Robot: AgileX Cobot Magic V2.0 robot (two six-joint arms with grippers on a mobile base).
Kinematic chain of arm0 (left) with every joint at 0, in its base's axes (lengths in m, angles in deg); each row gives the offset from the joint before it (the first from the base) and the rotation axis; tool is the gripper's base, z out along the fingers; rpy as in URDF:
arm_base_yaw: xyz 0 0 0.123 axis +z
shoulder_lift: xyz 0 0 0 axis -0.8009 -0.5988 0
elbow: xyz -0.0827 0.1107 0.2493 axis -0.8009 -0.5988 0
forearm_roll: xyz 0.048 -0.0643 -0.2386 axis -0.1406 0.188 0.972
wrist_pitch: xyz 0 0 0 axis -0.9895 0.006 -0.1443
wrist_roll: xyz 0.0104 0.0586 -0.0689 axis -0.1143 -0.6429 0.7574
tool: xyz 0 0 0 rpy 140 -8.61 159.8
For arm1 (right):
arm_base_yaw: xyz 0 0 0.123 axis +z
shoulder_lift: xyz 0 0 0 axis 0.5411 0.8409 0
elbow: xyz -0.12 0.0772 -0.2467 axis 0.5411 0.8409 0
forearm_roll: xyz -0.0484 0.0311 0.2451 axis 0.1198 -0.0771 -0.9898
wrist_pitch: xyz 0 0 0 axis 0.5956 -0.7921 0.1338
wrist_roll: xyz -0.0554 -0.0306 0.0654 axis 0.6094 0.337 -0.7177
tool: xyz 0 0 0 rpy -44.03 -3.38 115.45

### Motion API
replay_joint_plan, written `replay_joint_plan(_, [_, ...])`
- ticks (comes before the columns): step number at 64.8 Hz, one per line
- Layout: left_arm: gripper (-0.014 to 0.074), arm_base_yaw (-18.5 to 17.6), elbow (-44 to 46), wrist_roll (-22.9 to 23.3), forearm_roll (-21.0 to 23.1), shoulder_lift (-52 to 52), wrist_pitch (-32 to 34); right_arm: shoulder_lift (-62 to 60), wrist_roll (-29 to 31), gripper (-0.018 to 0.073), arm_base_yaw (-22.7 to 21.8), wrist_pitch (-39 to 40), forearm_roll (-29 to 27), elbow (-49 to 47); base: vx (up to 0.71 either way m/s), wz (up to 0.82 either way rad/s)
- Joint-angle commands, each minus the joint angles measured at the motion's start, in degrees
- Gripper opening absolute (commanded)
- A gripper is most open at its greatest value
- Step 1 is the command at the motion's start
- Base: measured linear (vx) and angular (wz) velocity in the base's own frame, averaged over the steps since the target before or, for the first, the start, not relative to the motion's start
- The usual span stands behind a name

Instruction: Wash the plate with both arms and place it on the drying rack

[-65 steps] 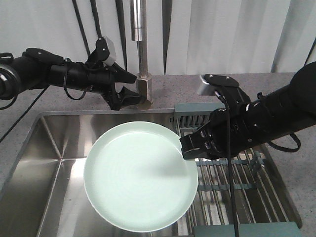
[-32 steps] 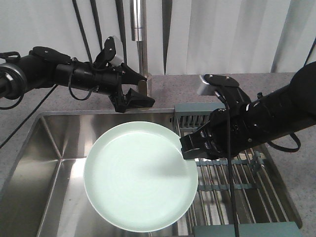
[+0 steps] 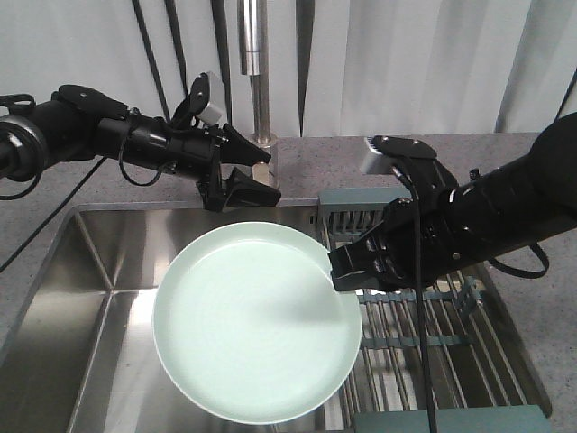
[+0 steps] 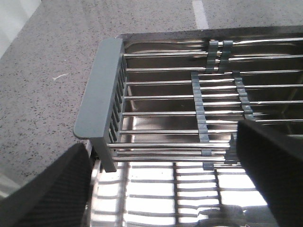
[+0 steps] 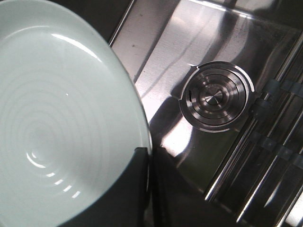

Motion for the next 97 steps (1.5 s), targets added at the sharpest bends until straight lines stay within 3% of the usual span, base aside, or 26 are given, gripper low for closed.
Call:
replay_joint_plan(1, [0.0589,-0.4,1.7,1.3,4.0,3.8,-3.4,-2.2,0.5,-0.0001,-0.2,1.3,-2.3,-1.5,0.00,0.00])
replay_joint_plan(18, [0.0589,-0.1,1.7,5.2,2.1,7.4,-3.0,-2.2,0.5,-0.0001,-0.2,1.3,-2.3,-1.5,0.00,0.00])
replay_joint_plan(29, [0.0589,0.6,1.7,13.2,-2.6,11.4,0.8,-2.2,0.5,-0.0001,-0.2,1.3,-2.3,-1.5,0.00,0.00])
replay_joint_plan(35, [0.0589,0.9,1.7,21.2,-7.5,13.6,3.5,-2.2,0.5,-0.0001,-0.2,1.3,-2.3,-1.5,0.00,0.00])
replay_joint_plan(44, [0.0589,1.4,1.7,35.9,-18.9,16.7,6.8,-2.2,0.5,-0.0001,-0.2,1.3,-2.3,-1.5,0.00,0.00])
replay_joint_plan(52, [0.0589,1.4,1.7,53.0,-32.4,19.1,8.7,-2.2,0.5,-0.0001,-0.2,1.3,-2.3,-1.5,0.00,0.00])
replay_joint_plan(55, [0.0589,1.4,1.7,61.5,-37.8,20.0,8.7,-2.2,0.5,-0.0001,-0.2,1.3,-2.3,-1.5,0.00,0.00])
replay_joint_plan(62, [0.0589,1.4,1.7,74.5,-49.1,22.1,7.4,-2.2,0.5,-0.0001,-0.2,1.3,-2.3,-1.5,0.00,0.00])
replay_joint_plan(66, [0.0589,1.4,1.5,79.7,-54.5,23.7,5.7,-2.2,0.5,-0.0001,-0.2,1.3,-2.3,-1.5,0.00,0.00])
replay_joint_plan(77, [0.0589,1.4,-6.4,85.3,-60.9,31.7,8.3,-2.2,0.5,-0.0001,-0.2,1.3,-2.3,-1.5,0.00,0.00])
replay_joint_plan(97, [0.0589,1.4,-30.6,87.7,-61.5,52.1,19.8,-2.2,0.5,-0.0001,-0.2,1.3,-2.3,-1.5,0.00,0.00])
